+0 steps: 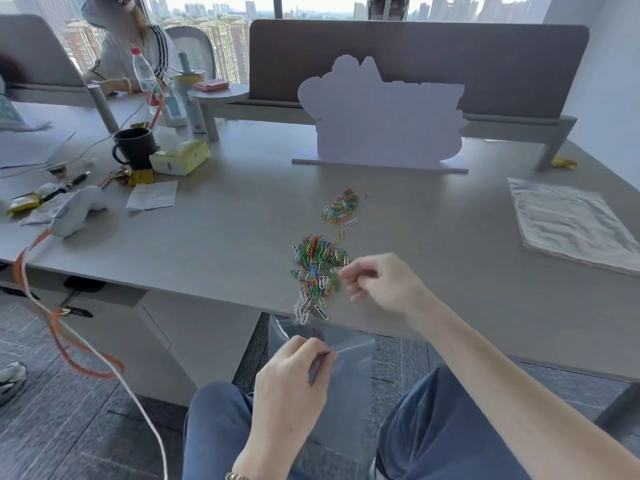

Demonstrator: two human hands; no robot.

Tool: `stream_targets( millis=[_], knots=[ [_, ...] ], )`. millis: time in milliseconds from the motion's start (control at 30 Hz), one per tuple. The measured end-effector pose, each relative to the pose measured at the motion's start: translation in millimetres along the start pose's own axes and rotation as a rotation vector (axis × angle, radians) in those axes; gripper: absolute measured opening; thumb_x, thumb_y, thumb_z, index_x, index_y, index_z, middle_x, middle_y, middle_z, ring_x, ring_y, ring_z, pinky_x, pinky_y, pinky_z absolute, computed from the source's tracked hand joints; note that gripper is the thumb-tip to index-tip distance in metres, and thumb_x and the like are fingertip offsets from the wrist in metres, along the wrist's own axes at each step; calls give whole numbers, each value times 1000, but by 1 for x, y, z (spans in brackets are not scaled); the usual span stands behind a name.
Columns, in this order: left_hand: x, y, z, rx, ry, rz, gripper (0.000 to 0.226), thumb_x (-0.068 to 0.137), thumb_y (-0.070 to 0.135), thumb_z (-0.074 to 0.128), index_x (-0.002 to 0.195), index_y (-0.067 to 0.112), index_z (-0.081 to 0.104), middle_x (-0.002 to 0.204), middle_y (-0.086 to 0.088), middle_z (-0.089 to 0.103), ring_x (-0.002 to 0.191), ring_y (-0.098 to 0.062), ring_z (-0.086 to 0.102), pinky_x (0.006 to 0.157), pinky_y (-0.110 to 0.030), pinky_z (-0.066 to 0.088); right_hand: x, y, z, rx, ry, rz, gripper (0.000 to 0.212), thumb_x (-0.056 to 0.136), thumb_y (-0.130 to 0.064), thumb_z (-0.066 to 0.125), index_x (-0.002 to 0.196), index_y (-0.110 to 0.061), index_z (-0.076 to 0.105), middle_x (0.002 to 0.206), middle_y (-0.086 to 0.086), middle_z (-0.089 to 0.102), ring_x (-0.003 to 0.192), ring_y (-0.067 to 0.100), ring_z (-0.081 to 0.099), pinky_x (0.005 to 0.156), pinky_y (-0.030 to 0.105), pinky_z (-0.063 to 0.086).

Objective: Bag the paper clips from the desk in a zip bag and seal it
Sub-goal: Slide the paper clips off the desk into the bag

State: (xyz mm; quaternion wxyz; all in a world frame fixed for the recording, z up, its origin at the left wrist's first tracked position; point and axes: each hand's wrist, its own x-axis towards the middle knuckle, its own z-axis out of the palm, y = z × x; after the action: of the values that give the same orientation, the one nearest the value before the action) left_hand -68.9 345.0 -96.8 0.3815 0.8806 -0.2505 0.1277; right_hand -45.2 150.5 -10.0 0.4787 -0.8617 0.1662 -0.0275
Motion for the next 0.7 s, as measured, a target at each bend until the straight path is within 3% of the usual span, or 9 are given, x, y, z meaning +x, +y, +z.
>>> stream_targets(
  millis=[67,133,267,467,700],
  knots=[
    [0,1,0,10,-4,0,7,81,35,68,76,32,65,72,15,60,58,-6,55,50,-27,50,20,2,-6,-218,121,-34,40,94,8,44,112,-14,72,106,7,73,94,19,69,90,28,53],
    [0,2,0,18,-11,-3,7,81,34,69,76,32,65,72,15,60,58,-6,56,50,-26,50,35,0,-7,-381,107,-70,45,93,7,45,128,-14,64,125,6,66,111,21,63,96,27,46],
    [0,1,0,30,-22,-5,7,82,35,67,76,33,64,74,15,61,59,-5,57,50,-27,51,37,-4,1,-483,-101,-179,51,90,7,51,134,-19,59,127,5,58,96,12,53,84,21,40],
    [0,-4,-5,29,-2,-20,13,80,28,77,77,33,65,79,18,61,56,-6,55,47,-26,49,12,3,16,-372,-178,-277,42,87,4,59,119,-21,70,115,-1,59,98,12,62,93,29,50],
    [3,-10,-12,27,1,4,7,80,30,74,77,33,68,78,15,61,56,-8,57,47,-28,50,-10,3,26,-205,-276,-270,34,89,-3,64,114,-23,73,111,-7,66,96,10,67,92,27,54]
  ],
)
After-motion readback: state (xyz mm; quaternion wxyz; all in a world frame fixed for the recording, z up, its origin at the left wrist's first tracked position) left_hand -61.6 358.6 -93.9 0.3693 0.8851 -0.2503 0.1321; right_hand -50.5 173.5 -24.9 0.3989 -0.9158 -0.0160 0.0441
